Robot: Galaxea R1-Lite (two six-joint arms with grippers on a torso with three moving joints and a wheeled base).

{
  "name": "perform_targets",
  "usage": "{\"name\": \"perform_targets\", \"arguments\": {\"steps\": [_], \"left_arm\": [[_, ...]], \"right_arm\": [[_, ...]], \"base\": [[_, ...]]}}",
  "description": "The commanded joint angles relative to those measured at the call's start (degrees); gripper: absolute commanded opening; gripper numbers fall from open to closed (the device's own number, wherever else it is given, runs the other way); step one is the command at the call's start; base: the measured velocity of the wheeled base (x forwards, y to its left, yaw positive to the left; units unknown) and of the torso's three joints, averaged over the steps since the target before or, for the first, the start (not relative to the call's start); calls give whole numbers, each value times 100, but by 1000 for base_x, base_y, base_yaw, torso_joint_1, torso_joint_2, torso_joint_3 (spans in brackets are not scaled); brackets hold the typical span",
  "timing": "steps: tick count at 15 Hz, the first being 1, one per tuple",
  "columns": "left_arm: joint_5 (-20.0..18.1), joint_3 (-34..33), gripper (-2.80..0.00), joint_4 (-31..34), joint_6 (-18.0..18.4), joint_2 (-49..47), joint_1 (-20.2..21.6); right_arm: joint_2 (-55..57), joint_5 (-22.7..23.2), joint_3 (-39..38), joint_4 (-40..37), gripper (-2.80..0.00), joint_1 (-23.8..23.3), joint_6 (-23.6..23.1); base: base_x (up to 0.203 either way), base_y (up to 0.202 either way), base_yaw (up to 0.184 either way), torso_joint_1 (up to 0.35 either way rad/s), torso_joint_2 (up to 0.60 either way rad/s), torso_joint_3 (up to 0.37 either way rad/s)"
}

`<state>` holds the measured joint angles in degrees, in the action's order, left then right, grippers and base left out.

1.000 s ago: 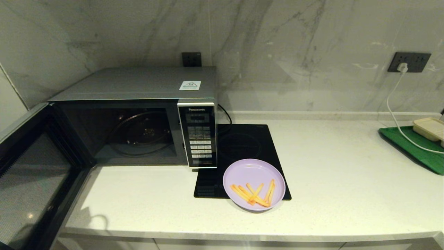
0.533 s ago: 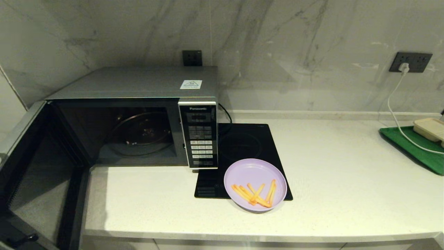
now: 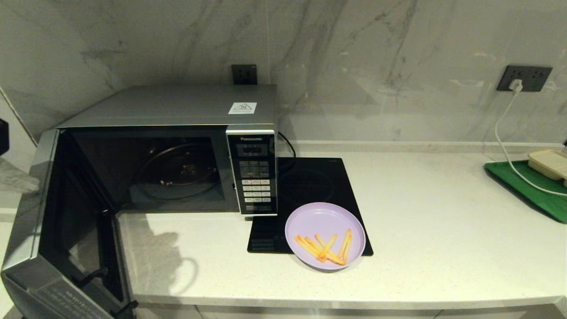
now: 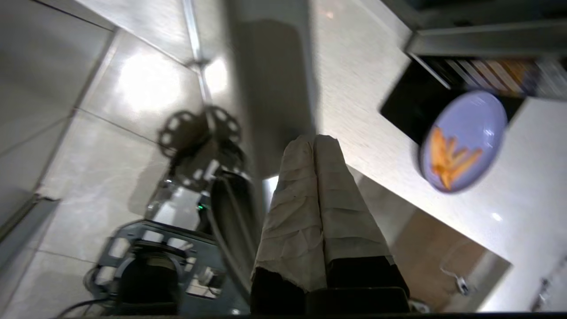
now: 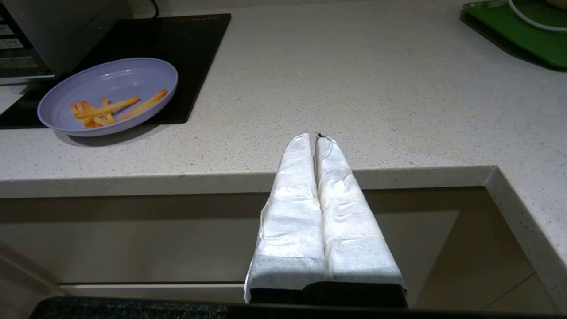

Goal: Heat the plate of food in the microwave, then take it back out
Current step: Close the microwave oven

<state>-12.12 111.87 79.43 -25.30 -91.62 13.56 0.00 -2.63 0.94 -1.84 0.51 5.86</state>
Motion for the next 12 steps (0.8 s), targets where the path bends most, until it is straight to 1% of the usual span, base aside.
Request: {"name": "perform_targets", "arguments": {"steps": [1, 2, 3, 4, 5, 7, 8, 9, 10, 12], "left_arm": [[30, 1, -280, 10, -555, 109, -925], [104, 1, -280, -37, -815, 129, -1270], [252, 1, -280, -109, -1015, 188, -1523], [474, 3, -280, -177, -1105, 345, -1709], [722, 9, -280, -241, -1119, 522, -1861], [1271, 10, -280, -407, -1093, 741, -1917], [1441, 10, -280, -417, -1081, 790, -1786], [1560, 10, -280, -419, -1043, 818, -1561], [1636, 7, -280, -420, -961, 833, -1245], [1665, 1, -280, -420, -844, 790, -394]], "right_arm": [[0, 0, 3, -1, -280, 2, 3], [0, 0, 3, -1, -280, 2, 3], [0, 0, 3, -1, -280, 2, 3], [0, 0, 3, -1, -280, 2, 3], [0, 0, 3, -1, -280, 2, 3], [0, 0, 3, -1, -280, 2, 3], [0, -1, 3, -1, -280, 2, 3], [0, 0, 3, -1, -280, 2, 3], [0, 0, 3, -1, -280, 2, 3], [0, 0, 3, -1, -280, 2, 3]], "base": [[0, 0, 0, 0, 0, 0], [0, 0, 0, 0, 0, 0], [0, 0, 0, 0, 0, 0], [0, 0, 0, 0, 0, 0], [0, 0, 0, 0, 0, 0], [0, 0, 0, 0, 0, 0], [0, 0, 0, 0, 0, 0], [0, 0, 0, 0, 0, 0], [0, 0, 0, 0, 0, 0], [0, 0, 0, 0, 0, 0]]}}
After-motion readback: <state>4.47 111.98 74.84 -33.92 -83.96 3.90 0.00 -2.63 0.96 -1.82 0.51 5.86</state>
